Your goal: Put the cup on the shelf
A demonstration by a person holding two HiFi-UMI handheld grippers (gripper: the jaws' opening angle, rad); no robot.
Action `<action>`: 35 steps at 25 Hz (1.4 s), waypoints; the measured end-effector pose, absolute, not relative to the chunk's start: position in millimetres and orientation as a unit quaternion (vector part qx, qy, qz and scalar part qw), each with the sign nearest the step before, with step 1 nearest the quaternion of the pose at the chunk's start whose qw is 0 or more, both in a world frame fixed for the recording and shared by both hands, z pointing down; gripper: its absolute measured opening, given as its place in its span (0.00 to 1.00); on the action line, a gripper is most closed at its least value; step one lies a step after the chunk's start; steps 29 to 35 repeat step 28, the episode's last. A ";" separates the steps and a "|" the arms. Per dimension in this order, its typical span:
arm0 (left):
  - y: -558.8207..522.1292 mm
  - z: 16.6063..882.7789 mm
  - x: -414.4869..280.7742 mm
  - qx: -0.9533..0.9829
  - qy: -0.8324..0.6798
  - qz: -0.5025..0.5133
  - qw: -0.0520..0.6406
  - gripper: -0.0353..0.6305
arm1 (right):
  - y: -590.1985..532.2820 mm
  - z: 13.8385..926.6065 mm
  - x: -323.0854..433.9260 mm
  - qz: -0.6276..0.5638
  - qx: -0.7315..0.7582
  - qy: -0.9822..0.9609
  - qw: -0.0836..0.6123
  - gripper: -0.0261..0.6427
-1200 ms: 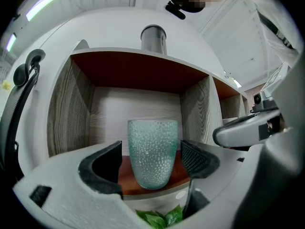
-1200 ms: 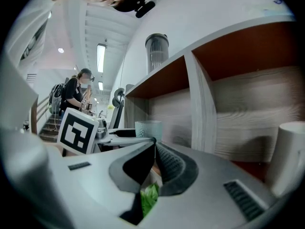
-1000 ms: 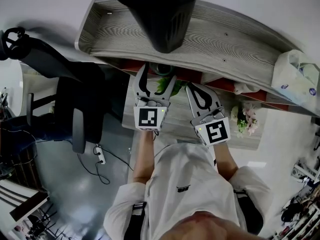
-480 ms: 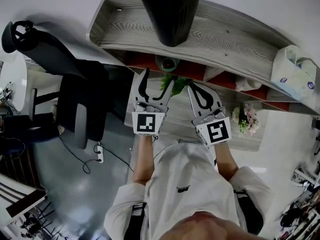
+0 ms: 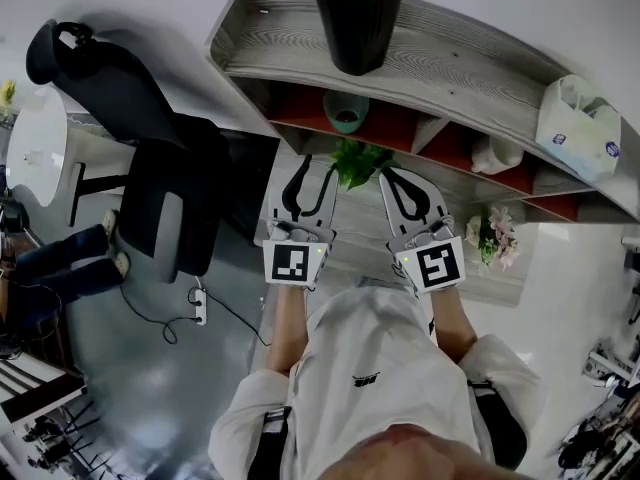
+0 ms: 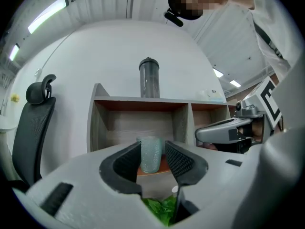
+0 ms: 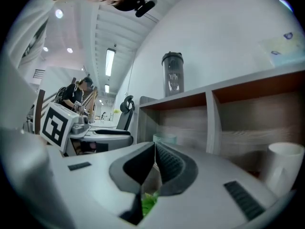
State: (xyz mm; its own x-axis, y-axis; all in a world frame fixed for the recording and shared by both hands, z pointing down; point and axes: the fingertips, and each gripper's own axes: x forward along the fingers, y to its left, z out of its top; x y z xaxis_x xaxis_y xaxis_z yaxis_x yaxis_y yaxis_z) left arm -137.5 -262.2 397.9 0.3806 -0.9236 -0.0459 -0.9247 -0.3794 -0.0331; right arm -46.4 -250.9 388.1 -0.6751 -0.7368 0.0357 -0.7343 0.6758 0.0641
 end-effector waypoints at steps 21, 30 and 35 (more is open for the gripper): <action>-189.2 400.0 -131.0 -0.836 0.548 0.005 0.027 0.27 | -189.9 384.2 -46.5 -0.040 0.378 -0.924 0.041 0.08; -181.1 399.8 -129.4 -0.836 0.547 0.001 0.036 0.27 | -180.6 383.9 -45.4 -0.040 0.376 -0.925 0.039 0.08; -181.1 399.8 -129.4 -0.836 0.547 0.001 0.036 0.27 | -180.6 383.9 -45.4 -0.040 0.376 -0.925 0.039 0.08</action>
